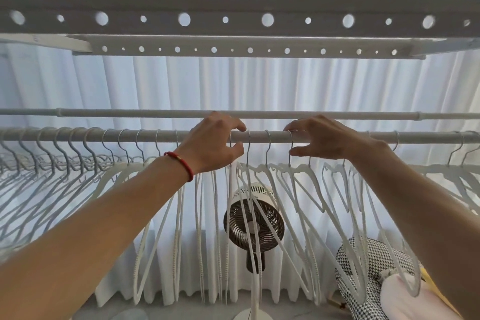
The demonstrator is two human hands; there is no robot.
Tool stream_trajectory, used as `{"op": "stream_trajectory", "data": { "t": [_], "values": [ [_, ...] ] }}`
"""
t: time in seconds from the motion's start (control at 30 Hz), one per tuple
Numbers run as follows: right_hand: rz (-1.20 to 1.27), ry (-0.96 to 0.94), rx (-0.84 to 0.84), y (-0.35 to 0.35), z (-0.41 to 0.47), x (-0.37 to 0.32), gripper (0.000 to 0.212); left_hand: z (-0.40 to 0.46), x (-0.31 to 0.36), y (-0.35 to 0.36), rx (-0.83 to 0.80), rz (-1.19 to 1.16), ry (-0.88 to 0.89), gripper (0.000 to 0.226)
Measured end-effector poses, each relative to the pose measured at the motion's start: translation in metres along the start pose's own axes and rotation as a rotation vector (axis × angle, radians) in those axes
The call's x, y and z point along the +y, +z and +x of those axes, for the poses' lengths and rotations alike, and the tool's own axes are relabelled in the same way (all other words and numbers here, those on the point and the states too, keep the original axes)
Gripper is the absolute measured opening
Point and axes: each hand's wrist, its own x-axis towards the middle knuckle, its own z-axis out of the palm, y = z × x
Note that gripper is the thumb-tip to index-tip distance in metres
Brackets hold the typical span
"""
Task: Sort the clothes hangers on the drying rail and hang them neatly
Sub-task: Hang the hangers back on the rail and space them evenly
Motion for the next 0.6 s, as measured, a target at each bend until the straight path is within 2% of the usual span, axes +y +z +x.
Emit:
{"op": "stream_trajectory", "data": {
  "t": [0.6],
  "values": [
    [-0.02, -0.021, -0.004, 0.0015, 0.0051, -0.0049, 0.053, -0.005, -0.0008, 0.0011, 0.022, 0.004, -0.003, 0.036]
  ]
}}
